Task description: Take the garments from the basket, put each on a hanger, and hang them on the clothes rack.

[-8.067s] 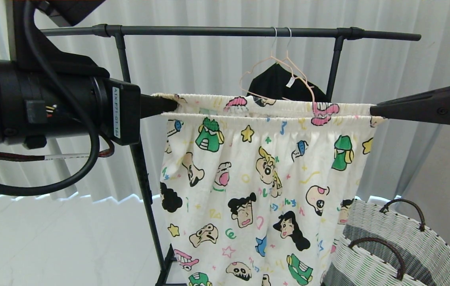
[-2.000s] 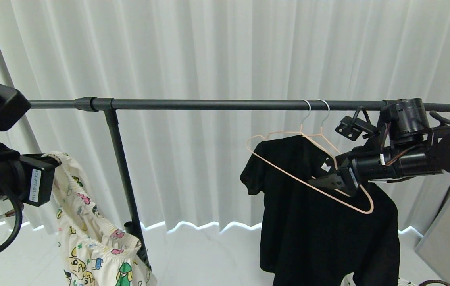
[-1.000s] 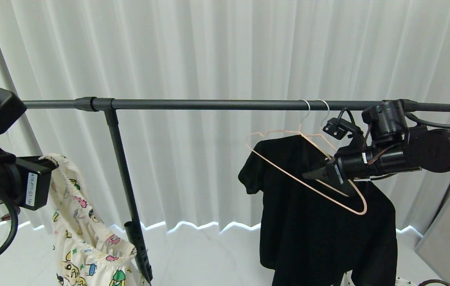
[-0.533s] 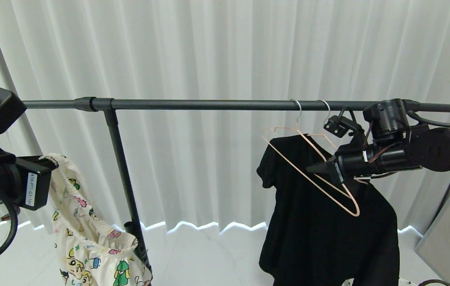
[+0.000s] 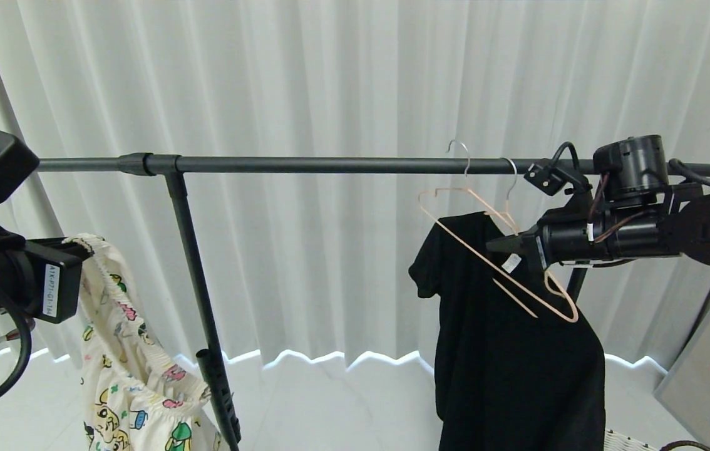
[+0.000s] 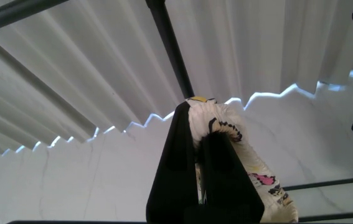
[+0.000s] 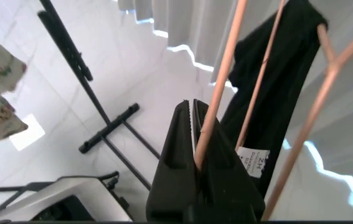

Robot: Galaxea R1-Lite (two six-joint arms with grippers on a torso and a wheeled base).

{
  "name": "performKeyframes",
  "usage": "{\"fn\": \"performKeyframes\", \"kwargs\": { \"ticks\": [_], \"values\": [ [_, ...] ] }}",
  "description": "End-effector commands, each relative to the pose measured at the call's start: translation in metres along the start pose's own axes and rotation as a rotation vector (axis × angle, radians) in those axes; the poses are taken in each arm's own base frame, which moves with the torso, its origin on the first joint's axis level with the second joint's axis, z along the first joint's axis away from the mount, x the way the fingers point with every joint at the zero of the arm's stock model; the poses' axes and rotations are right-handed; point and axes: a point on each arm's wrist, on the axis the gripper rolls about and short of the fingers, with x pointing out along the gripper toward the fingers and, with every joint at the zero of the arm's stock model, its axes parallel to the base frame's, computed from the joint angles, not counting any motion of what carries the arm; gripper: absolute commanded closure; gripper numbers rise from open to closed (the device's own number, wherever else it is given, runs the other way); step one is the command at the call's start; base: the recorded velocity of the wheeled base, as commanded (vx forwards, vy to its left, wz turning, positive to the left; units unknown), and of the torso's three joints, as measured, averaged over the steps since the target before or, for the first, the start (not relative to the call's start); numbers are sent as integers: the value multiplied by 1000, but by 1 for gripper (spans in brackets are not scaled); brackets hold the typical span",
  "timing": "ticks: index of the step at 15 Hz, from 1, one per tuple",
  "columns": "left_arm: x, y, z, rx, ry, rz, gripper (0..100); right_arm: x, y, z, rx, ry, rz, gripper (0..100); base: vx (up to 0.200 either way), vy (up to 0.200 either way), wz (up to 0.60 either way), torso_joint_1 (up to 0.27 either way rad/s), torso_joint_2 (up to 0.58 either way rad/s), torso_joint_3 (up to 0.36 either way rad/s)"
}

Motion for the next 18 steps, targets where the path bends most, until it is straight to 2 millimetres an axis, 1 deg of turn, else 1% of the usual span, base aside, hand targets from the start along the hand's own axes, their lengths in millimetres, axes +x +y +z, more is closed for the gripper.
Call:
{"fn": "performKeyframes", "kwargs": {
  "ticks": [1, 4, 8, 12, 15, 17, 18],
  "values": [
    [1, 0, -1, -1, 3, -1, 100, -16, 8, 8, -6, -39, 0, 100, 0, 0, 0, 0, 0, 0],
    [-1, 0, -1, -7, 0, 2, 100, -29, 19, 14, -12, -80, 8, 100, 0, 0, 0, 0, 0, 0],
    [-2, 1, 0, -8, -6, 5, 100, -49, 41, 16, 6, -136, 37, 100, 0, 0, 0, 0, 0, 0],
    [-5, 1, 0, -10, -16, 8, 100, -69, 56, 6, 5, -138, 50, 100, 0, 0, 0, 0, 0, 0],
    [-7, 2, 0, -12, -22, 12, 100, -82, 73, 1, 41, -148, 84, 100, 0, 0, 0, 0, 0, 0],
    [-7, 2, 0, -12, -20, 14, 100, -95, 81, -3, 36, -162, 86, 100, 0, 0, 0, 0, 0, 0],
    [-7, 2, 0, -11, -20, 14, 100, -107, 86, -6, 26, -178, 83, 100, 0, 0, 0, 0, 0, 0]
  ]
}}
